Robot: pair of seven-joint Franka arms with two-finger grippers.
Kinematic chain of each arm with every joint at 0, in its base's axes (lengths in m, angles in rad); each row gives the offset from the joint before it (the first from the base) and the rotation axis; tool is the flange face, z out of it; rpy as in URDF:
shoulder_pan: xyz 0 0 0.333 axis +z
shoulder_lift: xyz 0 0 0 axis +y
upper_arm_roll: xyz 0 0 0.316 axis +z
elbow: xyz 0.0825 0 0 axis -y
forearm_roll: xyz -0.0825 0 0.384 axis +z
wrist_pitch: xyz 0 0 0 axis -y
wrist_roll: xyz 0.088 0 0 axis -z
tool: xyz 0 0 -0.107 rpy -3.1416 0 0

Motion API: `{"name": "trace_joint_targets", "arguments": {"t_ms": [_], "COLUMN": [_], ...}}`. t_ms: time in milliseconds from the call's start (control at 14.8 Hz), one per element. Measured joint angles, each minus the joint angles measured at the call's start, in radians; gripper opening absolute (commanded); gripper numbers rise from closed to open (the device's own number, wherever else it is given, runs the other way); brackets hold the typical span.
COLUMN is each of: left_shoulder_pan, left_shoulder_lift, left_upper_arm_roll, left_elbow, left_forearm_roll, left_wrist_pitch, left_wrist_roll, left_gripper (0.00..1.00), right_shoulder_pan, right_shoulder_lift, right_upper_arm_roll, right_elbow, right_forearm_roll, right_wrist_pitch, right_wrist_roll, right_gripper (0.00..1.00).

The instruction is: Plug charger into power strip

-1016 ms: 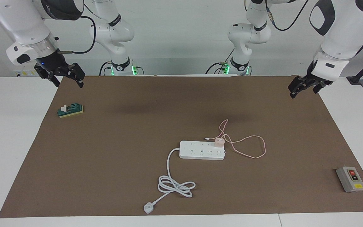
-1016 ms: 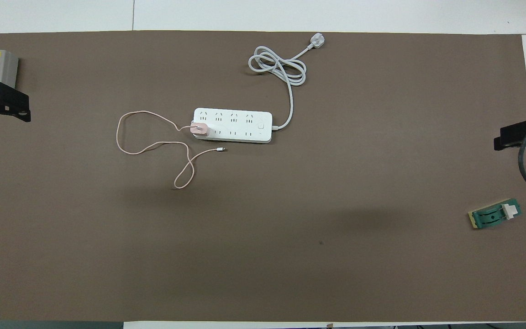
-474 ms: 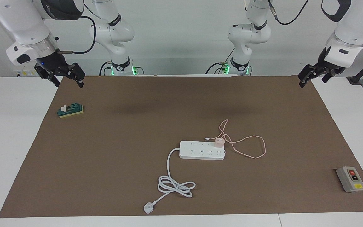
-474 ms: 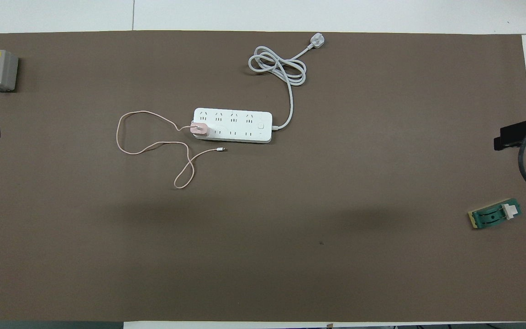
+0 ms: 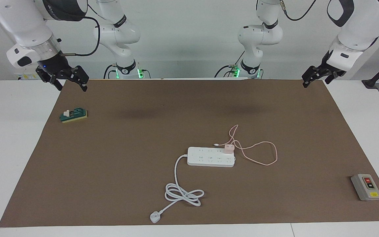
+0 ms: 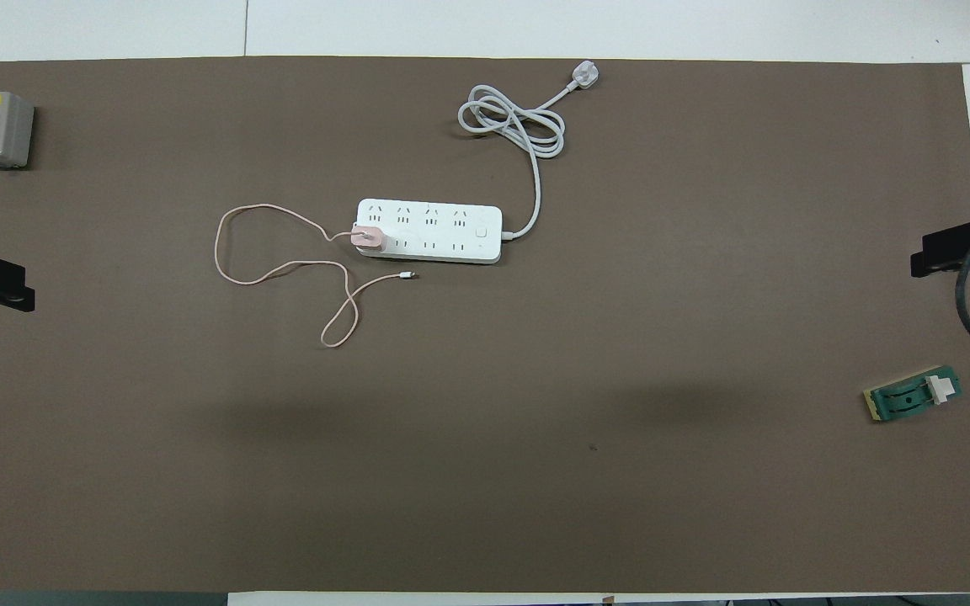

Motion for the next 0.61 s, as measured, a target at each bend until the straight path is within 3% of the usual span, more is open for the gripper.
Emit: {"name": "trace_joint_targets", "arguments": {"t_ms": [610], "left_shoulder_pan": [-0.048], "left_shoulder_lift": [0.026], "left_upper_arm_roll": [-0.021], "left_elbow": [0.004], "left_forearm_roll": [-0.045], "left_wrist_pitch": [0.068], "left_wrist_roll": [0.000], "left_gripper": [1.00], "right_shoulder_pan": [0.000], "right_shoulder_lift": [0.000], "right_upper_arm_roll": [0.000], "right_elbow": [0.000], "right_forearm_roll": [0.000], "right_wrist_pitch": [0.000], "right_wrist_roll": [0.000], "right_gripper": [1.00]}}
